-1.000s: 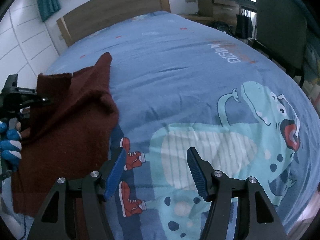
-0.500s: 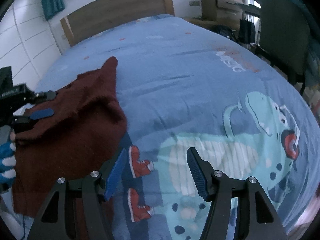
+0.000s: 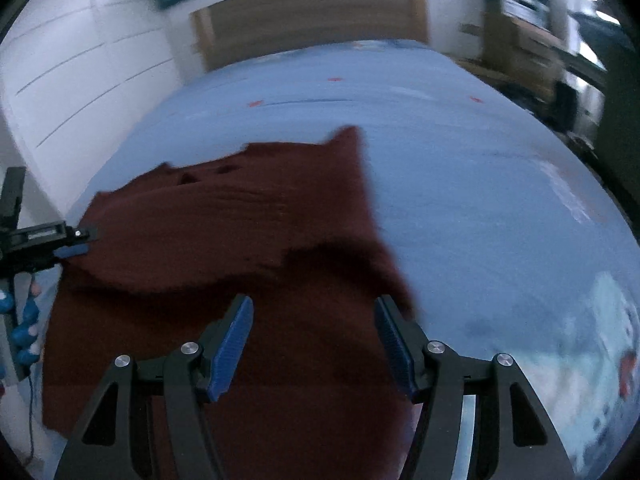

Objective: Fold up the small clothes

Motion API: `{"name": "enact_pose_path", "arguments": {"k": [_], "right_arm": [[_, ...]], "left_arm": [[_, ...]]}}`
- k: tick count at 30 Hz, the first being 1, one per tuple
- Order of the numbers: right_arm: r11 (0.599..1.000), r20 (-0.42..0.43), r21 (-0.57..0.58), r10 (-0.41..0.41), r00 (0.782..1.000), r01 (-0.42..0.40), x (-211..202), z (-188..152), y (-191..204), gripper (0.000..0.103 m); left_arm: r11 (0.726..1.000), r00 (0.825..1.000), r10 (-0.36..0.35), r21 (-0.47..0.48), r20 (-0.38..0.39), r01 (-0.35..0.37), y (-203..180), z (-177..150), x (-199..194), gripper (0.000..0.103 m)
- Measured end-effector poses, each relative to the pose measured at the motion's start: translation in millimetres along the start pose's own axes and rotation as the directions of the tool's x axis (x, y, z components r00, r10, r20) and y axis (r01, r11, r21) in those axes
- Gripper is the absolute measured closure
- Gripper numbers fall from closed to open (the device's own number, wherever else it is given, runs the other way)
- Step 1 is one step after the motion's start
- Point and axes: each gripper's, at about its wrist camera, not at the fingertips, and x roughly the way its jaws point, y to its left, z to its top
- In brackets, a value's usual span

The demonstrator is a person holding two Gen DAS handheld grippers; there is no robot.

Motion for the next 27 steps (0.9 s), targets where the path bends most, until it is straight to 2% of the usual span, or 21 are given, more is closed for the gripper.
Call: {"name": "enact_pose_path", "arguments": {"k": [3, 8, 9, 13, 17, 20, 27], "right_arm": [[0.997, -0.002, -0.069, 0.038, 0.999, -0.038, 21, 17, 31, 0.038], [0.988, -0.045, -0.138, 0.064, 0.997, -0.070, 61, 33, 68, 0.038], [0.987, -0.065, -0.145, 0.063, 0.996, -0.072, 70, 32, 69, 0.038], [0.990, -0.109, -0.114, 0.065, 0.992, -0.077, 90, 24, 59, 0.038], [0.988, -0.105, -0.139, 0.045, 0.993, -0.059, 86, 21, 50, 0.038], [0.987, -0.103, -0.157, -0.004, 0.995, -0.012, 78, 20, 44, 0.038], [0.997, -0.102, -0.074, -0.046, 0.994, 0.038, 41, 9, 10, 0.038]], "left_arm": [[0.998, 0.998, 0.062, 0.003, 0.034, -0.062, 11, 1, 5, 0.054], [0.993, 0.993, 0.102, 0.060, 0.060, -0.106, 8, -22, 26, 0.053], [0.991, 0.992, 0.102, 0.077, 0.072, -0.108, 24, -22, 22, 0.050], [0.985, 0.992, 0.104, 0.128, 0.077, -0.114, 20, -35, 24, 0.038], [0.981, 0.989, 0.134, 0.131, 0.065, -0.142, 14, -37, 22, 0.037], [0.978, 0.986, 0.153, 0.134, 0.067, -0.161, 11, -37, 16, 0.037], [0.975, 0.983, 0.178, 0.128, 0.041, -0.182, 14, -65, -8, 0.037]]}}
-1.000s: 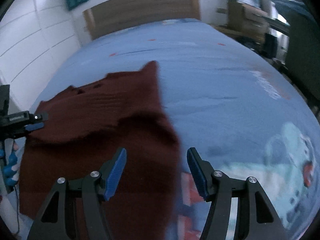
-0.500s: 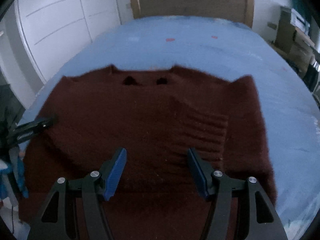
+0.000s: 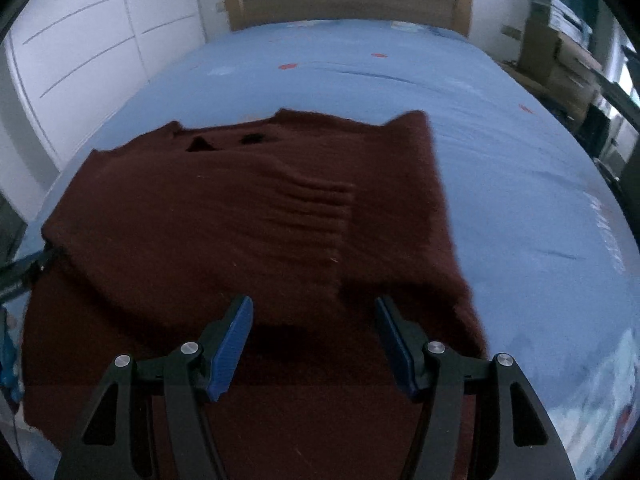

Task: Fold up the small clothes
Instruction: 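Grasp the sweater side edge with the left gripper and fold it inward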

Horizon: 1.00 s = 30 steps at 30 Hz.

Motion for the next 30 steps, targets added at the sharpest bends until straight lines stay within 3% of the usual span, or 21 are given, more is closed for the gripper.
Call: {"name": "enact_pose_path", "arguments": {"k": [14, 20, 23, 30], "right_arm": [[0.996, -0.018, 0.074, -0.045, 0.999, 0.046, -75, -75, -27, 0.036], [0.989, -0.049, 0.131, -0.065, 0.997, 0.071, -90, -106, -36, 0.032], [0.986, -0.063, 0.153, -0.055, 0.997, 0.064, -93, -116, -39, 0.030], [0.980, -0.085, 0.196, -0.029, 0.996, 0.045, -94, -127, -39, 0.026]], "left_arm": [[0.999, 1.000, 0.026, 0.038, 0.009, -0.026, -2, -57, -47, 0.037], [1.000, 1.000, 0.014, 0.026, 0.005, -0.014, 1, -71, -55, 0.036], [1.000, 1.000, 0.013, 0.017, 0.007, -0.013, 5, -76, -59, 0.027], [1.000, 1.000, 0.025, -0.008, 0.006, -0.025, 18, -80, -64, 0.026]]}}
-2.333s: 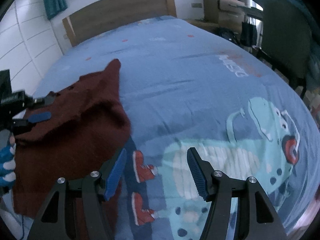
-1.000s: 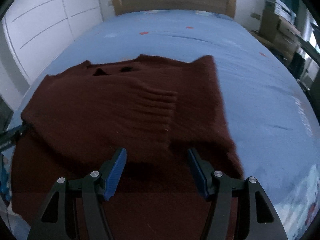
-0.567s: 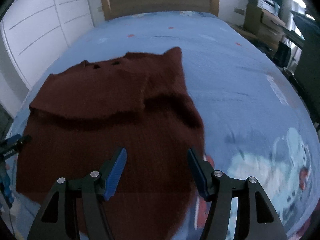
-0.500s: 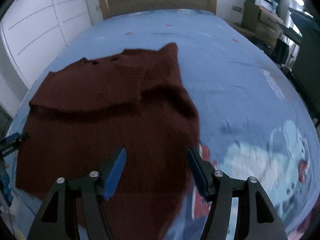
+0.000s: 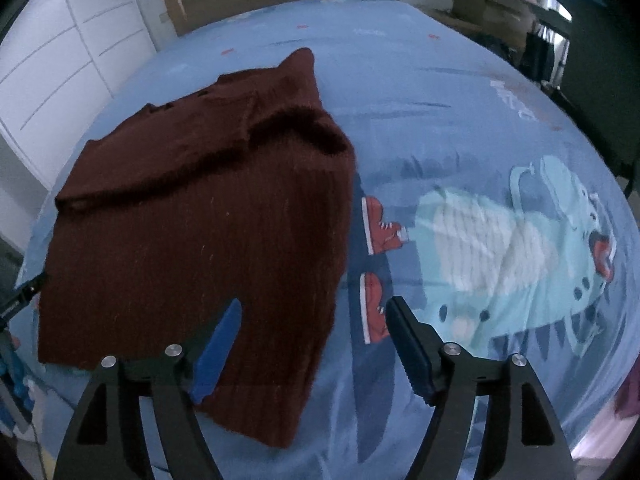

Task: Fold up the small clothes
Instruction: 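Grasp the sweater side edge with the left gripper and fold it inward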

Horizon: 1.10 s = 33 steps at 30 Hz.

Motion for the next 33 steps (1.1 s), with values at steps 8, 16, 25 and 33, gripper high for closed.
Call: {"name": "enact_pose_path", "arguments": {"k": [8, 16, 25, 33], "right_arm": [[0.999, -0.036, -0.050, -0.003, 0.999, 0.001, 6, -12, 10, 0.025], [0.999, -0.072, -0.041, 0.003, 0.997, -0.006, 13, -20, 8, 0.025], [1.000, -0.105, 0.026, 0.020, 0.994, -0.018, 26, -21, 1, 0.025], [1.000, -0.121, 0.001, 0.008, 0.993, -0.008, 36, -16, 6, 0.025]], "left_arm": [[1.000, 1.000, 0.013, -0.006, -0.010, -0.013, 7, -11, -1, 0.025], [1.000, 0.999, 0.014, -0.018, -0.046, -0.015, 13, -29, 6, 0.025], [0.999, 0.996, -0.019, -0.045, -0.086, 0.015, 22, -43, 19, 0.025], [0.998, 0.996, -0.030, -0.054, -0.084, 0.025, 24, -44, 22, 0.021]]}}
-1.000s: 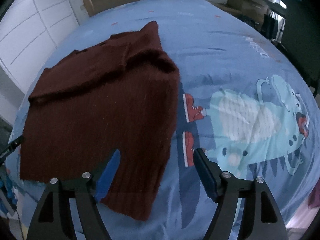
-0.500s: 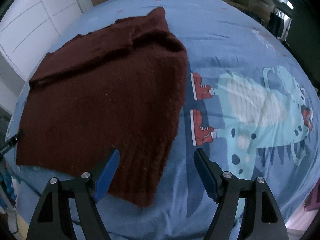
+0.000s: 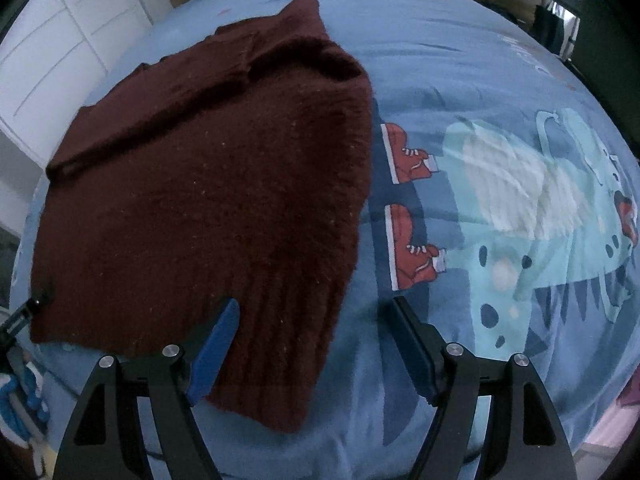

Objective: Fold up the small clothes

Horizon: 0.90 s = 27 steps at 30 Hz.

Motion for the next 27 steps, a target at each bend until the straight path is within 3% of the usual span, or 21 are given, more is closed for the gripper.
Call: {"name": "enact_pose_path", "arguments": {"k": [19, 27], "right_arm": [[1.000, 0.000, -0.009, 0.029, 1.000, -0.029, 8, 0, 3, 0.021], [0.996, -0.011, -0.035, 0.083, 0.997, -0.083, 9, -2, 12, 0.021]], "left_arm": [[1.000, 1.000, -0.023, 0.000, 0.005, 0.023, -1, -3, 0, 0.019], [0.984, 0.984, -0.176, -0.039, -0.003, 0.176, 10, -5, -4, 0.019]]}}
